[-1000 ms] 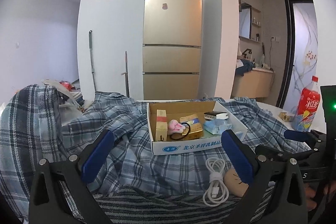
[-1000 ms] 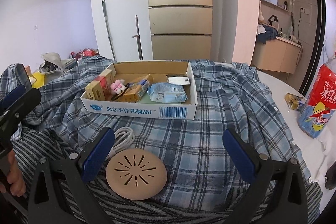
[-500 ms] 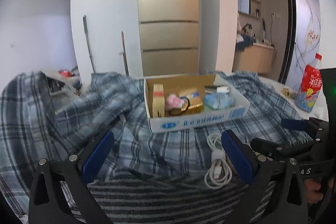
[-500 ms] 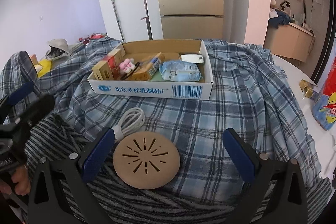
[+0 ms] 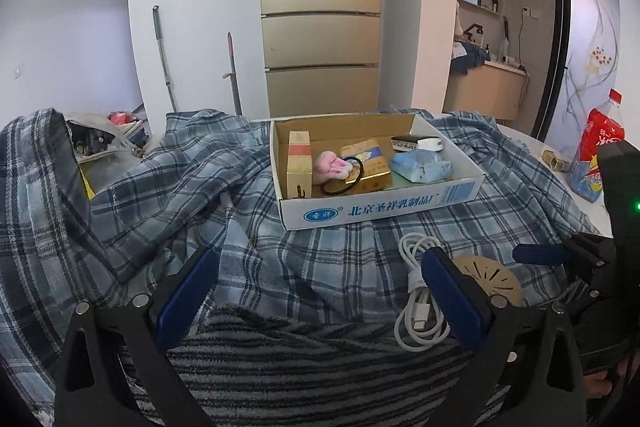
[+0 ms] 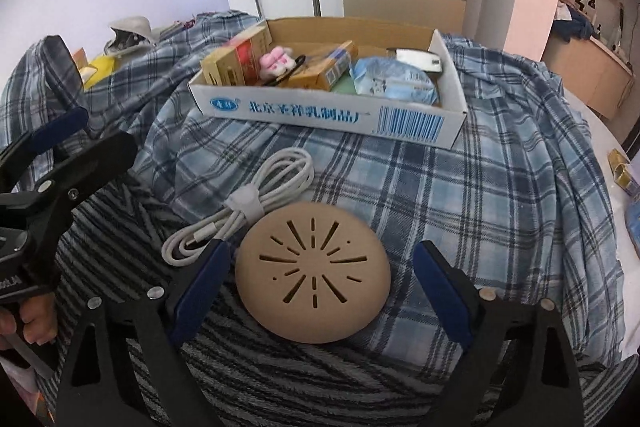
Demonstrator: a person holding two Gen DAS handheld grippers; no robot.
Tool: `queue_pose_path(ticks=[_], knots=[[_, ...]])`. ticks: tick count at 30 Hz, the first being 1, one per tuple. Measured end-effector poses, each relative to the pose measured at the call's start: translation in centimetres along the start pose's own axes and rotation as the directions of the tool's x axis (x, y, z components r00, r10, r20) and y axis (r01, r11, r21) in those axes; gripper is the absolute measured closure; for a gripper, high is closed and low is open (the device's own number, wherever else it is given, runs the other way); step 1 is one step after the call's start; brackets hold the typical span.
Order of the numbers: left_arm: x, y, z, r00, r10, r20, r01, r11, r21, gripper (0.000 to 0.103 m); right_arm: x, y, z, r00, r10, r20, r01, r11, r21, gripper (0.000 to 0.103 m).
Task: Organize soft objects
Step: 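Grasp the beige vented lid with the right gripper while the left grasps the white cable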
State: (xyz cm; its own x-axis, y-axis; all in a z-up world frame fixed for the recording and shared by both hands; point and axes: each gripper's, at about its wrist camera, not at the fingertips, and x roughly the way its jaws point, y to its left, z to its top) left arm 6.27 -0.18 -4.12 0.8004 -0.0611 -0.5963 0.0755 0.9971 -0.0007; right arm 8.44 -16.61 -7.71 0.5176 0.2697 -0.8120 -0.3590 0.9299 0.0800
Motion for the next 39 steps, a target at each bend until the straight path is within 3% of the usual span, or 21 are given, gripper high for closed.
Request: queue_pose_path(ticks=[8, 12, 20, 23, 27, 29, 31, 34, 39], knots=[[0.9, 0.3, 0.0, 0.999, -0.009, -0.045, 0.008, 1.000, -0.012, 0.002, 0.7, -0.2, 0.1, 0.999, 0.011, -0.037, -0.011, 1.000, 0.005, 0.012], [0.8, 0.1, -0.1, 0.999, -0.017, -0.041, 0.017, 1.000, -0.003, 0.005, 0.8, 0.0, 0.1, 0.999, 0.009, -0.043, -0.010, 1.000, -0.009, 0.022], [0.3, -0.4, 0.0, 0.996, -0.085, -0.023, 0.086, 0.996, 0.025, 0.019, -1.6, -0.9, 0.1, 0.997, -0.018, 0.073, 0.016, 0.999, 0.033, 0.027], [0.1, -1.2, 0.2, 0.990, -0.135, -0.029, 0.136, 0.989, 0.061, 0.022, -3.3, -1.4, 0.1, 0.984, -0.073, 0.164, 0.063, 0.996, 0.068, 0.027], [0.5, -1.5, 0.6, 0.980, -0.190, -0.060, 0.194, 0.978, 0.074, 0.022, -5.4, -2.1, 0.3, 0.946, -0.184, 0.266, 0.154, 0.980, 0.129, 0.027], [0.6, -1.9, 0.8, 0.976, -0.203, -0.079, 0.211, 0.972, 0.107, 0.033, -6.1, -2.8, 0.3, 0.931, -0.224, 0.289, 0.183, 0.970, 0.163, 0.027], [1.0, -2.6, 1.3, 0.973, -0.209, -0.101, 0.223, 0.961, 0.161, 0.037, -6.5, -3.4, 0.4, 0.923, -0.242, 0.299, 0.190, 0.963, 0.193, 0.027], [2.0, -2.4, 2.4, 0.975, -0.194, -0.111, 0.211, 0.964, 0.160, 0.041, -6.7, -4.1, 0.5, 0.921, -0.252, 0.297, 0.192, 0.957, 0.219, 0.027], [5.0, -2.2, 3.7, 0.923, -0.296, -0.247, 0.323, 0.943, 0.079, 0.058, -6.8, -4.3, 0.4, 0.917, -0.258, 0.304, 0.196, 0.955, 0.222, 0.027]])
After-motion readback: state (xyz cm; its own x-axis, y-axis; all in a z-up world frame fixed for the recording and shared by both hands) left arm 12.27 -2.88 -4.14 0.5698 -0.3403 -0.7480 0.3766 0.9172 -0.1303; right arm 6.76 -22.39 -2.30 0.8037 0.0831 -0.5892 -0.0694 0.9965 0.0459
